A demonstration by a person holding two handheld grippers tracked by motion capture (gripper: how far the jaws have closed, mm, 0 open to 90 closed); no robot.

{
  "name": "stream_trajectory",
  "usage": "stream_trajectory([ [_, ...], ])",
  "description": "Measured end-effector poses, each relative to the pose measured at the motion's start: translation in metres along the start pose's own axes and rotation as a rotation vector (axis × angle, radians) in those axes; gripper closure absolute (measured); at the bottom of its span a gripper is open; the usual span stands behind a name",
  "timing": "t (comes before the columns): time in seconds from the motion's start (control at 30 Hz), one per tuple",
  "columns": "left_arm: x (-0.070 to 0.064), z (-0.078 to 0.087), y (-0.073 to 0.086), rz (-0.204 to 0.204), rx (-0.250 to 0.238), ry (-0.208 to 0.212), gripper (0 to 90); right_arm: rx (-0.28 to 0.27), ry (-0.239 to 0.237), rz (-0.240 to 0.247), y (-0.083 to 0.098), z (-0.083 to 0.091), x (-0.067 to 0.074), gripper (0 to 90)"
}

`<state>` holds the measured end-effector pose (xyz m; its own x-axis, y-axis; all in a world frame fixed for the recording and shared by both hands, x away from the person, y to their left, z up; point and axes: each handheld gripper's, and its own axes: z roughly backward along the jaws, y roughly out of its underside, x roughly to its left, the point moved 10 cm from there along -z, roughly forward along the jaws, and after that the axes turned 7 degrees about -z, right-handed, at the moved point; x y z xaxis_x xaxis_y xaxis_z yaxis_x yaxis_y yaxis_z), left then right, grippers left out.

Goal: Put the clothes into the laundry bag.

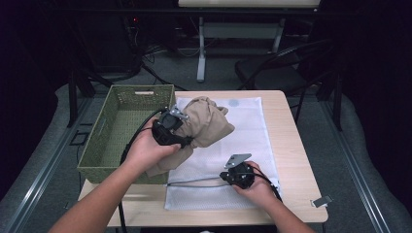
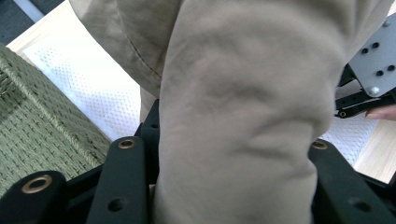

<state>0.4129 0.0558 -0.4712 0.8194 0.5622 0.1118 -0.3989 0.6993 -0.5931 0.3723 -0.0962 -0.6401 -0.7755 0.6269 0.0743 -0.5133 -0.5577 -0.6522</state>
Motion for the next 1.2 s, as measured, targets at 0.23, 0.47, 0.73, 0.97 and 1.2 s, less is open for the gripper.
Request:
stream_trajectory([
  [0.23, 0.004, 0.003, 0.003, 0.006, 0.002, -0.009, 54.6, 0.014, -0.030, -0.025, -0.002, 0.001, 0.001, 88.3],
  [0.47, 0.007, 0.006, 0.007, 0.010, 0.007, -0.017, 54.6, 0.047, -0.083, -0.059, -0.008, 0.006, -0.001, 88.5],
  [0.73, 0.009, 0.010, 0.011, 0.014, 0.008, -0.021, 54.5, 0.095, -0.103, -0.065, -0.022, 0.013, -0.004, 88.5],
  [0.97, 0.007, 0.017, 0.015, 0.010, 0.004, -0.022, 54.6, 0.102, -0.115, -0.084, -0.037, 0.022, -0.007, 88.5],
  [1.2, 0.004, 0.021, 0.021, 0.011, 0.003, -0.018, 54.6, 0.089, -0.103, -0.084, -0.048, 0.029, -0.009, 88.6],
])
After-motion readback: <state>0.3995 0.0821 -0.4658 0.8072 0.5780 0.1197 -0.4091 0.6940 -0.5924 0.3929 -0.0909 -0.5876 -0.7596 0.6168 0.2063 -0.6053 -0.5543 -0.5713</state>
